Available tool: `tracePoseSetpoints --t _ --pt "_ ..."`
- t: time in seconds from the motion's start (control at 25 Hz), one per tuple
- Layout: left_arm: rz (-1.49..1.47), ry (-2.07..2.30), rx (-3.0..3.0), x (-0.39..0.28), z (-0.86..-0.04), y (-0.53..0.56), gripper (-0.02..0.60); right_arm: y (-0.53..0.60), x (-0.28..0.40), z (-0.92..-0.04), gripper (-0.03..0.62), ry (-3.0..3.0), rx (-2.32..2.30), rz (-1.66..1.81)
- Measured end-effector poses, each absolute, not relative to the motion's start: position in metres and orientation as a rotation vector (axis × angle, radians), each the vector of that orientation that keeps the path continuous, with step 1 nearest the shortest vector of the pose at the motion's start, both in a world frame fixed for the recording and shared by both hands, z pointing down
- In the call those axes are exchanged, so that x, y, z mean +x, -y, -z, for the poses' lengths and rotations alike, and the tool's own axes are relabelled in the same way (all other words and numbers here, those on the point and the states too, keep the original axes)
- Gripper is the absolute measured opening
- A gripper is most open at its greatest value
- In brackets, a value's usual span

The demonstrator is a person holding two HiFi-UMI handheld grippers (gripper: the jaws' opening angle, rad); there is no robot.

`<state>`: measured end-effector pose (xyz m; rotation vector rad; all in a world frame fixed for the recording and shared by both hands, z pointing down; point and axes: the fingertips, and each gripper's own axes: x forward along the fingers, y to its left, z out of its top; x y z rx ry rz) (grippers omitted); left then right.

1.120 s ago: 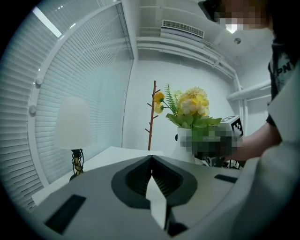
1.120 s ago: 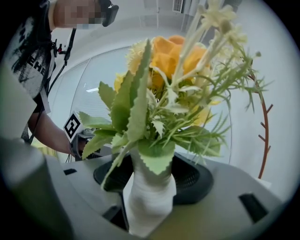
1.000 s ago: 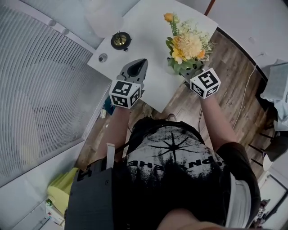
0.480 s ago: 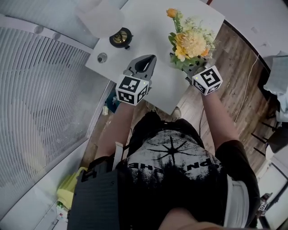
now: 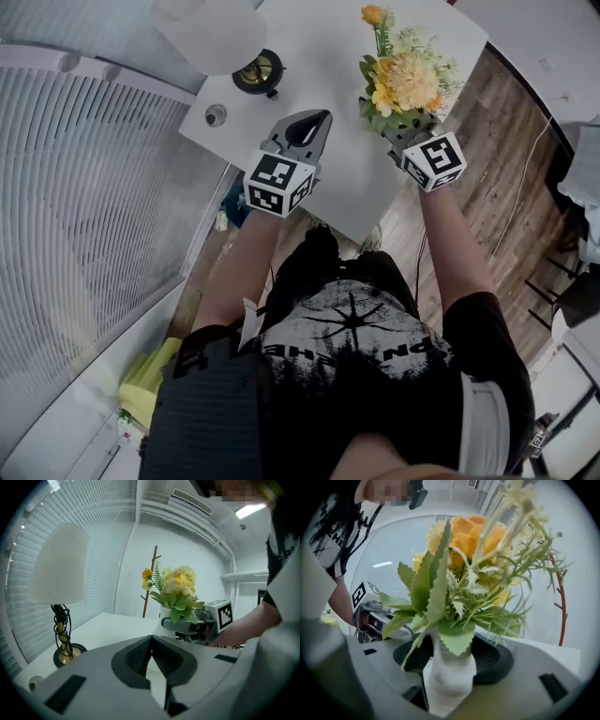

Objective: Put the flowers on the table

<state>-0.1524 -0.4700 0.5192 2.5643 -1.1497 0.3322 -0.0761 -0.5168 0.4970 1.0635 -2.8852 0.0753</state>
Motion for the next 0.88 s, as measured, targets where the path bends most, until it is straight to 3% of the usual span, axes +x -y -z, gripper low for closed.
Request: tracePoseSetpoints --t 0.88 --pt "-0.414 1.118 2.523 -0.146 -0.547 0.448 0.012 0.526 -0.077 -0.518 0.252 2.896 1.057 -0.088"
